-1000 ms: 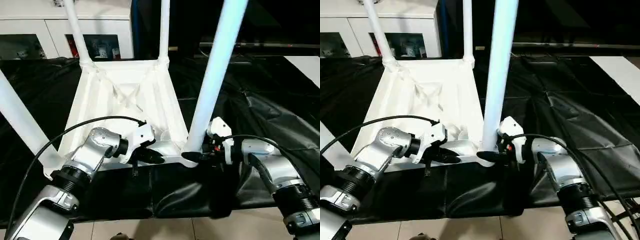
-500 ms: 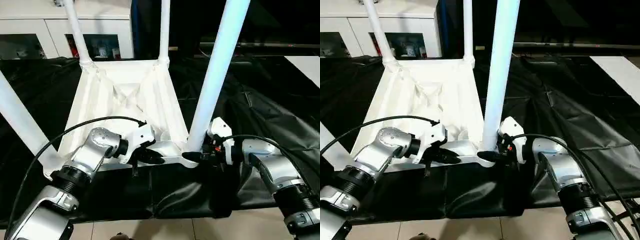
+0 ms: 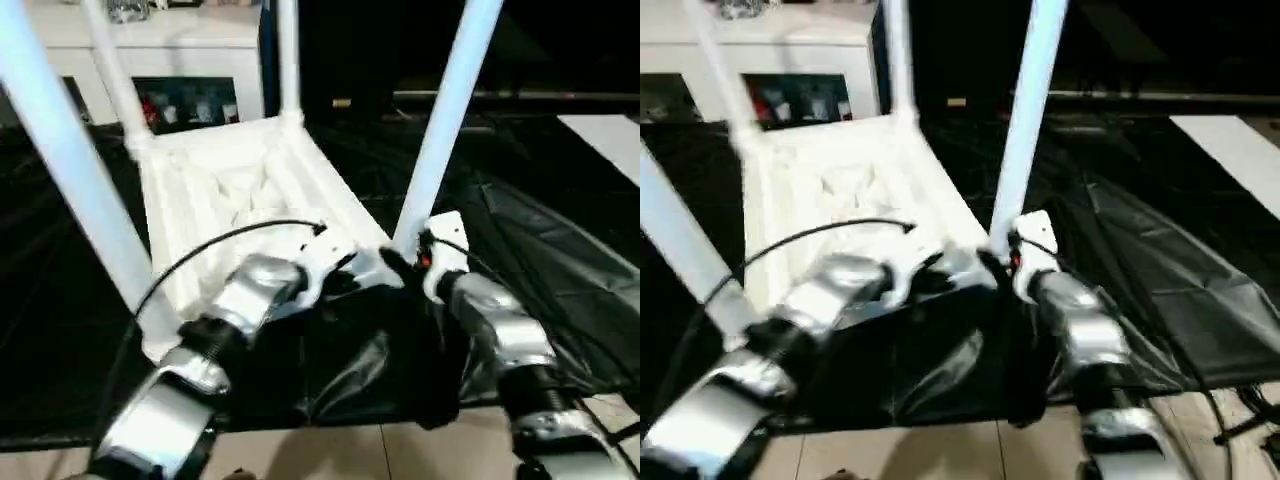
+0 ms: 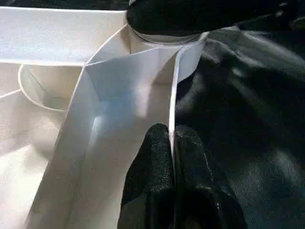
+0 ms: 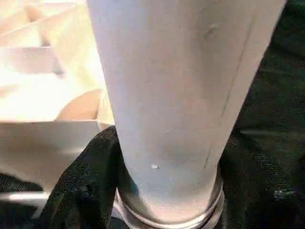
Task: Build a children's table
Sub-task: Rotate leg to tighten
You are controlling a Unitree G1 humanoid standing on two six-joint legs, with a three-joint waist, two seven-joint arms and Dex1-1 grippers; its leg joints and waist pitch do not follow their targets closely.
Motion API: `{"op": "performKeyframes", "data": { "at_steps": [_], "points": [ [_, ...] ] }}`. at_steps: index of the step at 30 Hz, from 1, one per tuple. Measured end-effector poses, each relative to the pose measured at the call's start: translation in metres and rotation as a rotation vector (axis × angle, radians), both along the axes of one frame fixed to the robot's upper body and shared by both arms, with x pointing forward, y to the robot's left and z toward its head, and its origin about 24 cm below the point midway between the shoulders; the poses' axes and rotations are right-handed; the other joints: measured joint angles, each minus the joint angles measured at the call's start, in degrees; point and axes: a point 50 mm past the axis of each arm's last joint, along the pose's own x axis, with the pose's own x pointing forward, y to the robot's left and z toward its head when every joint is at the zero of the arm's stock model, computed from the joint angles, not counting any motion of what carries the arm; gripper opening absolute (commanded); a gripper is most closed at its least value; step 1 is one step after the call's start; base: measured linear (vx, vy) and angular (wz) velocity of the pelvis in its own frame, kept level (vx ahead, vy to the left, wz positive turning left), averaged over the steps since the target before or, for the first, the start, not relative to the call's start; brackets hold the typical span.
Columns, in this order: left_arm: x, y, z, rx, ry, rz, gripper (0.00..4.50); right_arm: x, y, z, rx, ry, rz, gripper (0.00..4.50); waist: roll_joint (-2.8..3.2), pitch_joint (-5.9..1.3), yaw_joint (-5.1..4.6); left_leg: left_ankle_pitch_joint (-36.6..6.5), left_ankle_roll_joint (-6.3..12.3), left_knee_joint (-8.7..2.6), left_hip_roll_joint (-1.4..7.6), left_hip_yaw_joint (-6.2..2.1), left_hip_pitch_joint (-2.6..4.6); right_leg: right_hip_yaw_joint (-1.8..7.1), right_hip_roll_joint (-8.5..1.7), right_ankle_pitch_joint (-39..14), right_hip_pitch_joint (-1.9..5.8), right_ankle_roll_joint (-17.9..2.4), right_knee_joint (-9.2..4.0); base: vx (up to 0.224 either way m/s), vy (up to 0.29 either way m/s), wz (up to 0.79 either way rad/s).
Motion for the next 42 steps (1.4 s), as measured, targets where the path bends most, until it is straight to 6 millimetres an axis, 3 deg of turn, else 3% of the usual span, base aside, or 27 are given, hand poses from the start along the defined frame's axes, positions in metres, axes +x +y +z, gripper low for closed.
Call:
{"op": "performKeyframes", "data": {
  "at_steps": [3,6,7,10,15,19,27,34,42],
  "points": [
    [0.001,-0.002,0.0,-0.001,0.001,-0.003,0.0,0.0,-0.001,0.0,-0.003,-0.009,-0.003,3.31,0.02,-0.01,-0.34,0.0,0.02,-0.07,-0.16,0.0,-0.04,0.13,-0.04,0.0,0.22,0.0,-0.49,0.0,0.0,0.0],
    [0.003,0.004,0.001,0.013,-0.02,0.016,0.0,0.0,0.002,0.0,0.004,-0.016,0.022,3.37,-0.04,0.02,-0.93,0.3,0.69,-0.05,-0.32,-0.01,-0.06,0.26,-0.08,0.0,0.17,0.0,-0.47,0.0,0.0,0.0],
    [0.004,0.006,0.001,0.014,-0.025,0.021,0.0,0.0,0.002,0.0,0.007,-0.017,0.032,3.63,-0.09,0.05,-1.16,0.3,0.69,-0.05,-0.33,-0.01,-0.08,0.26,-0.08,0.0,0.12,0.0,-0.48,0.0,0.0,0.0],
    [0.006,0.012,0.002,0.023,-0.041,0.025,0.0,-0.001,0.003,0.001,0.004,-0.02,0.084,3.83,-0.15,0.09,-1.76,0.3,0.69,-0.11,-0.33,-0.03,-0.13,0.25,-0.08,0.1,-0.06,0.0,-0.44,0.0,0.0,0.0],
    [0.003,0.034,0.006,0.045,-0.03,-0.075,0.0,-0.011,-0.019,0.009,-0.045,-0.014,0.318,3.83,-0.36,0.22,-1.68,0.3,0.69,-0.44,-0.29,-0.06,-0.11,0.18,-0.03,0.7,-0.18,0.0,-0.41,0.0,0.0,0.0],
    [-0.004,0.048,0.01,0.042,-0.008,-0.165,0.0,-0.018,-0.023,0.014,-0.06,-0.012,0.451,3.83,-0.38,0.23,-1.58,0.3,0.66,-0.56,-0.2,-0.1,-0.14,0.09,0.02,1.0,-0.29,-0.1,-0.3,0.0,0.0,0.0],
    [-0.023,0.066,0.016,0.027,0.064,-0.348,0.0,-0.034,-0.02,0.019,-0.09,0.018,0.695,3.83,-0.38,0.24,0.31,0.1,1.03,-0.51,-0.13,0.18,-0.37,0.14,0.0,0.7,-0.42,-0.4,-0.36,0.0,0.0,0.0],
    [-0.027,0.066,0.016,0.027,0.094,-0.377,0.0,-0.037,-0.018,0.017,-0.085,0.034,0.738,3.66,-0.39,0.24,1.06,0.1,1.04,-0.34,-0.11,0.36,-0.28,0.27,-0.05,0.7,-0.42,-0.4,-0.21,0.0,0.0,0.0],
    [-0.03,0.065,0.015,0.023,0.104,-0.38,0.0,-0.039,-0.017,0.017,-0.065,0.039,0.768,2.95,-0.41,0.26,1.05,0.1,1.0,-0.32,-0.08,0.37,-0.19,0.28,-0.04,0.7,-0.42,-0.4,-0.04,0.0,0.0,0.0]
  ]
}}
